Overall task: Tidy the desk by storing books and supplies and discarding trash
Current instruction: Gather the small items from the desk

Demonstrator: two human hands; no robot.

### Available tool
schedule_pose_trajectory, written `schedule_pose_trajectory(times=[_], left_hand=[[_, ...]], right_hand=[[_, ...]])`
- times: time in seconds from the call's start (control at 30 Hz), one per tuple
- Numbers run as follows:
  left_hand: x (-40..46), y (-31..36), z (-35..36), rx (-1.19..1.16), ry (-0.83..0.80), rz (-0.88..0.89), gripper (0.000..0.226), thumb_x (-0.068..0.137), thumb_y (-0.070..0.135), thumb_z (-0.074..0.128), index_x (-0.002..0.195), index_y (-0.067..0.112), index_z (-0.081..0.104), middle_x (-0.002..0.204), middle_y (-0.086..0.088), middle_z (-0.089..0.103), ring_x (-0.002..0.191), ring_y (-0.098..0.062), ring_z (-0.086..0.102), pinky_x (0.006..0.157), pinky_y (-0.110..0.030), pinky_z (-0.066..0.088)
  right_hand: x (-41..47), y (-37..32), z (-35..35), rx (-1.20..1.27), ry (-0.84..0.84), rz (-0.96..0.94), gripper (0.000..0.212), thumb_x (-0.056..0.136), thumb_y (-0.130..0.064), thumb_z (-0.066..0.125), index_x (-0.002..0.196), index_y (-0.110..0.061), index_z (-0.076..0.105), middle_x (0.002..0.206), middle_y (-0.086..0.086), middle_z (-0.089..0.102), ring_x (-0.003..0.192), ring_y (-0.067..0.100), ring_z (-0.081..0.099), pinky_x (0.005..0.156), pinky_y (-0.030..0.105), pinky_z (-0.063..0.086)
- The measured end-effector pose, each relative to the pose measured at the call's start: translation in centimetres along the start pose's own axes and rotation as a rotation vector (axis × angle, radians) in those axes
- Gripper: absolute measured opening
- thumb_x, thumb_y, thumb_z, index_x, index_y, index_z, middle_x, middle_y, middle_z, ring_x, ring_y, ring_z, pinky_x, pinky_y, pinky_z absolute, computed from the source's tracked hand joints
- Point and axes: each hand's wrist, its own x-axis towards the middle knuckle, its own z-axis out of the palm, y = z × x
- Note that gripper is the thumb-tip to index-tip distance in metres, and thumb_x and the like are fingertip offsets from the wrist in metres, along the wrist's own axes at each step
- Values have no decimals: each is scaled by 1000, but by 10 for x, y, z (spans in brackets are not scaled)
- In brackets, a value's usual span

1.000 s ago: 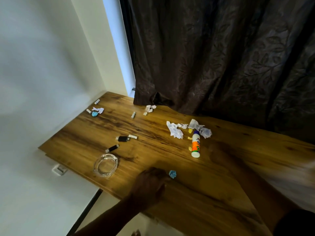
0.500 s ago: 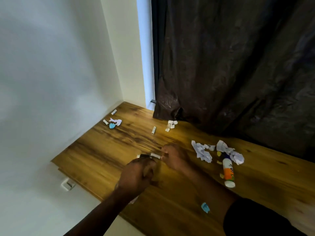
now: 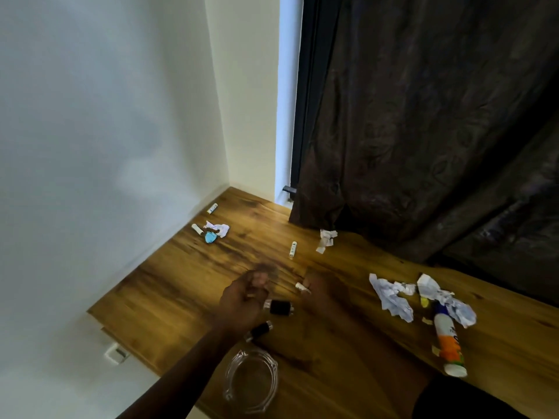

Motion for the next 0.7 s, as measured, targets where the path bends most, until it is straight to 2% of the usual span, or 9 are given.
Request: schedule_pose_trajectory(times=[0.07, 0.13, 0.23, 0.33, 0.4, 0.43, 0.53, 0.6, 0.7], left_hand=[[14, 6, 2, -247, 27, -128, 14, 100, 21, 62, 110, 21, 73, 105, 4, 76, 100, -20, 72, 89, -42, 59], [26, 18, 4, -524, -21, -275, 25, 105, 25, 53, 109, 9, 72, 102, -11, 72, 93, -32, 68, 78, -39, 55], [38, 28, 5, -849, -99, -517, 32, 104, 36, 46, 106, 10, 65, 89, -11, 66, 72, -19, 62, 85, -39, 54], [51, 25, 1, -1085, -123, -688, 46, 104, 50, 42, 112, 10, 64, 88, -10, 70, 68, -20, 68, 65, -32, 59], [56, 22, -3, -1178, -114, -738, 49, 104, 50, 43, 115, 9, 65, 97, -14, 73, 77, -24, 73, 63, -33, 60], [57, 21, -6, -1203, -108, -748, 47, 104, 48, 44, 115, 8, 65, 102, -14, 72, 83, -24, 72, 68, -35, 59], [56, 17, -13, -1262, -67, -753, 36, 104, 35, 46, 117, 4, 61, 118, -15, 66, 101, -27, 65, 85, -38, 53], [54, 14, -20, -1275, -54, -757, 36, 104, 32, 47, 123, 3, 59, 128, -18, 63, 110, -29, 64, 89, -38, 53], [53, 2, -30, -1249, -29, -766, 43, 105, 35, 48, 130, 1, 58, 129, -19, 65, 116, -31, 64, 95, -41, 52]], right_hand=[[8, -9, 2, 115, 50, 9, 14, 92, -34, 67, 83, -27, 58, 100, 5, 67, 96, 27, 63, 86, 39, 51], [12, -26, -1, 263, 123, 38, 17, 83, -34, 73, 76, -28, 59, 92, -2, 69, 88, 21, 65, 80, 38, 54], [10, -55, -10, 343, 168, 30, 17, 80, -41, 73, 85, -26, 70, 89, -8, 74, 82, 9, 67, 74, 30, 55], [10, -79, -10, 409, 133, -46, 15, 84, -37, 74, 91, -24, 76, 91, -8, 76, 73, -5, 63, 68, 18, 52], [13, -85, -10, 415, 135, -100, 12, 86, -33, 74, 92, -24, 79, 91, -9, 77, 67, -12, 59, 62, 8, 46], [16, -85, -10, 422, 142, -104, 12, 86, -33, 73, 93, -25, 79, 92, -10, 77, 70, -11, 61, 66, 10, 48], [31, -75, -11, 409, 193, -46, 7, 85, -35, 69, 85, -28, 72, 89, -10, 75, 82, 5, 68, 75, 31, 57], [44, -66, -14, 327, 211, -10, 2, 85, -31, 70, 85, -29, 70, 91, -8, 73, 86, 13, 68, 75, 34, 56], [70, -53, -12, 223, 208, 39, 14, 85, -23, 66, 98, -20, 71, 102, -1, 71, 97, 19, 64, 78, 33, 51]])
